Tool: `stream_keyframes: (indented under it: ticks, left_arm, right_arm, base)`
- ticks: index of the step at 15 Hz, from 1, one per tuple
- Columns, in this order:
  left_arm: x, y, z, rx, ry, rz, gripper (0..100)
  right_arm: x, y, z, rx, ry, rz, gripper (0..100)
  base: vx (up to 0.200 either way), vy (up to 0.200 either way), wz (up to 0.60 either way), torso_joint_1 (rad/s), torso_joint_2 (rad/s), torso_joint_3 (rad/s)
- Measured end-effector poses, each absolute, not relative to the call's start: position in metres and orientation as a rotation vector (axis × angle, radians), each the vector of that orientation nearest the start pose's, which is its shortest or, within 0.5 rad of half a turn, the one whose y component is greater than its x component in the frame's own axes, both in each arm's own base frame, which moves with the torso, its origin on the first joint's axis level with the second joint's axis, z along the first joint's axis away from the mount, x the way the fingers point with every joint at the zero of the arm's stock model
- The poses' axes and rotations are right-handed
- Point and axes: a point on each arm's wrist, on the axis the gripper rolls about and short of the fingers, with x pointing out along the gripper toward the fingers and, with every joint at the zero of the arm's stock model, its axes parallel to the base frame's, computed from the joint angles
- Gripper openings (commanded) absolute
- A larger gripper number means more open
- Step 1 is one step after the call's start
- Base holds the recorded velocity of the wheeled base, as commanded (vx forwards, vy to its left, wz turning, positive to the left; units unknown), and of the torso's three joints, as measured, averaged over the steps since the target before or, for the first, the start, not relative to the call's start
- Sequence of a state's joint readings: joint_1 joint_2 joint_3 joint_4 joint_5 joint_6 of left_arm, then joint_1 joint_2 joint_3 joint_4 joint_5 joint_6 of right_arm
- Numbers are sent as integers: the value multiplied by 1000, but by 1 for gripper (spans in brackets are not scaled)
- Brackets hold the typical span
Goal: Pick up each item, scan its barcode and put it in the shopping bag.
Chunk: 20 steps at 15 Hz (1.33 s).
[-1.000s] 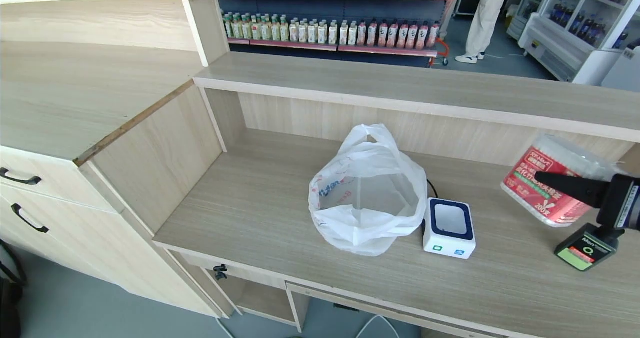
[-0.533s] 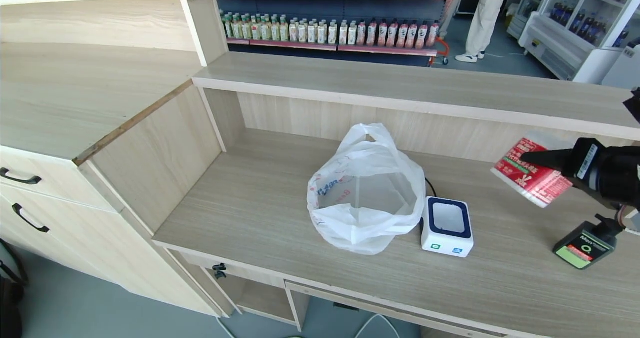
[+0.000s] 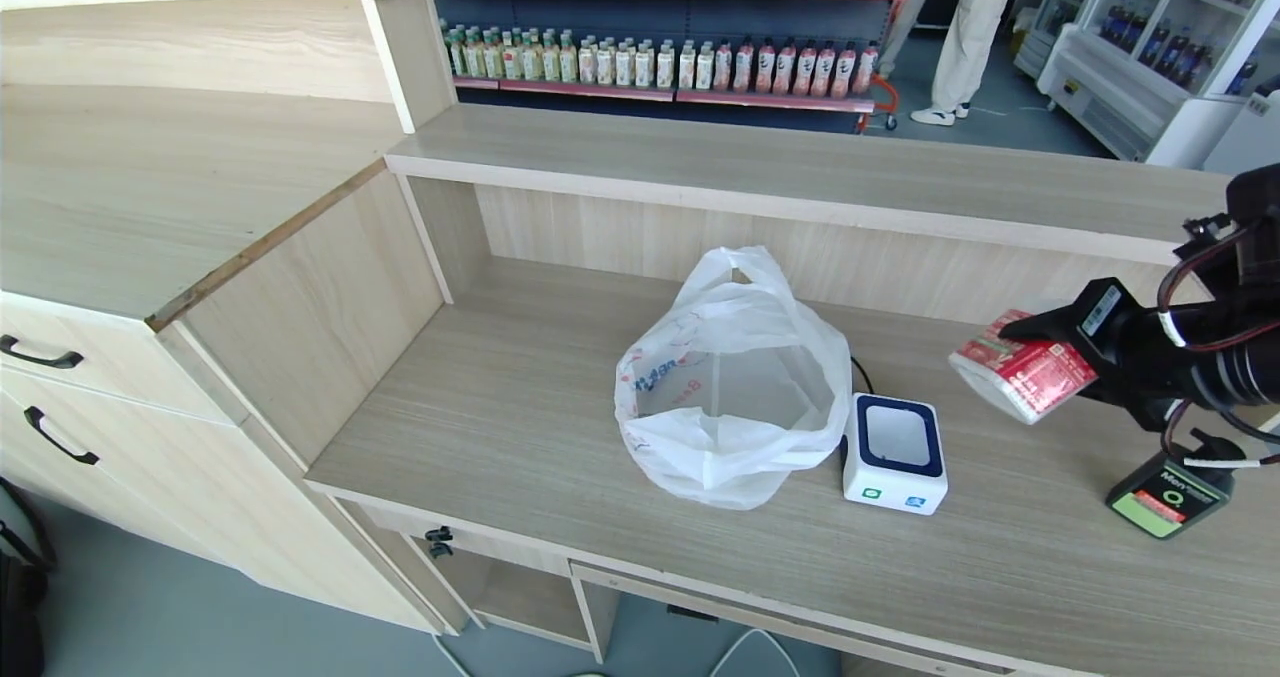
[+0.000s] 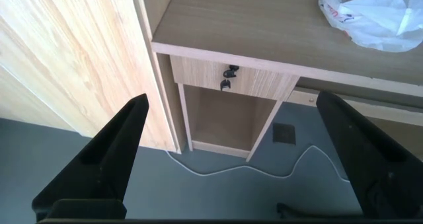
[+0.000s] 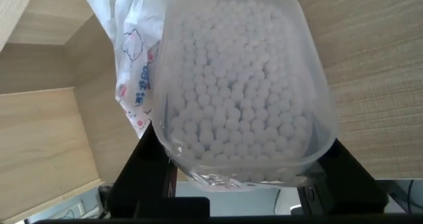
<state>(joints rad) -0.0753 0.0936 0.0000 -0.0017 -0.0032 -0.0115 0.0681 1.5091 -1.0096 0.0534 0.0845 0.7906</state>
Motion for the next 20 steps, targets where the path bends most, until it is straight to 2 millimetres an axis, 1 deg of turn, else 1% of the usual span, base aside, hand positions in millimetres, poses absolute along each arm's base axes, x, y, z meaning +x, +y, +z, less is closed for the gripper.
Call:
stream_keyframes:
  ticks: [1,5,14,20]
  left_arm:
    - [-16,1,77,-9,92,-78,100]
    - [-16,1,77,-8,92,-78,100]
    - [-16,1,77,-8,92,-78,100]
    - [-16,1,77,-9,92,-78,100]
  right_arm:
    - [258,20,223,790,621,-99,0]
    - [263,21,211,814,676,-128,0]
    - [262,19,196,798,718,-186,0]
    - [270,20,188,790,740,-192,0]
  base:
    - [0,0,0,0,0,0]
    - [0,0,0,0,0,0]
    - [0,0,0,0,0,0]
    - [0,0,0,0,0,0]
